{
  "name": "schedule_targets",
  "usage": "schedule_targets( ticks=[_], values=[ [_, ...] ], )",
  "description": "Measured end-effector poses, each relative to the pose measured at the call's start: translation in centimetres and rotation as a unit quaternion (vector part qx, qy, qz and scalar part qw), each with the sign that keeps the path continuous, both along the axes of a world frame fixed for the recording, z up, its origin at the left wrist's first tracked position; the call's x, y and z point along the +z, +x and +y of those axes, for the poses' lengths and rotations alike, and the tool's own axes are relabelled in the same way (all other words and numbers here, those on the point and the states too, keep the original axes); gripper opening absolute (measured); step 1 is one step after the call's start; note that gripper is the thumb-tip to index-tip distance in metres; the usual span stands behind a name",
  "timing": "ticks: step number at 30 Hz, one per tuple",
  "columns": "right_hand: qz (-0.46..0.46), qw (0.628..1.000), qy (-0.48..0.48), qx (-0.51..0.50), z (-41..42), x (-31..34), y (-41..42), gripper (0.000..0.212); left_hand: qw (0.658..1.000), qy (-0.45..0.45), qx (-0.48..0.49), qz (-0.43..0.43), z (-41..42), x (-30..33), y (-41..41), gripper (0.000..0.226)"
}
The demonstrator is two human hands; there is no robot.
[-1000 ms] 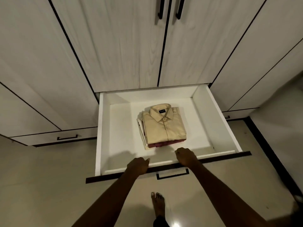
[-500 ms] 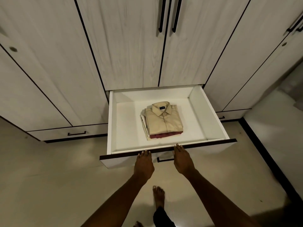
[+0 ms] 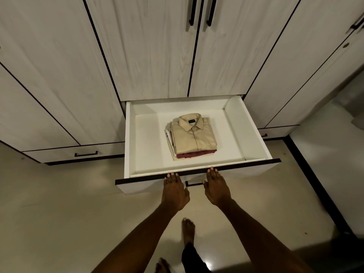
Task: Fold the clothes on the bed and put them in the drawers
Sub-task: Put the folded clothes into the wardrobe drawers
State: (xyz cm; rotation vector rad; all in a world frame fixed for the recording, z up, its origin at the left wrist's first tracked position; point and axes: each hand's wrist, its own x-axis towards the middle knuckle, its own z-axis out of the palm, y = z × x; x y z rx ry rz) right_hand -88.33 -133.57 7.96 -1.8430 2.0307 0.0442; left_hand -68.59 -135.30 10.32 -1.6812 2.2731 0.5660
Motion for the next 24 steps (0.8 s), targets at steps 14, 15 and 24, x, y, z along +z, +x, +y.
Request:
schedule_targets(
  ticks=[14,15,24],
  values=[
    [0.108,0.993,0.015,0.038,-12.6,0.2,-0.1,0.069,0.999,-0.026,-0.026,0.040,-10.9,-2.2,0.9,0.108],
    [0.111,0.993,0.015,0.042,-13.9,0.1,-0.1,0.070,0.999,-0.026,-0.023,0.039,-12.2,-2.4,0.8,0.110],
    [0.066,0.997,-0.017,0.045,-26.5,-1.0,-0.8,0.074,0.997,-0.053,0.020,0.050,-24.7,-3.2,-0.2,0.115]
  ],
)
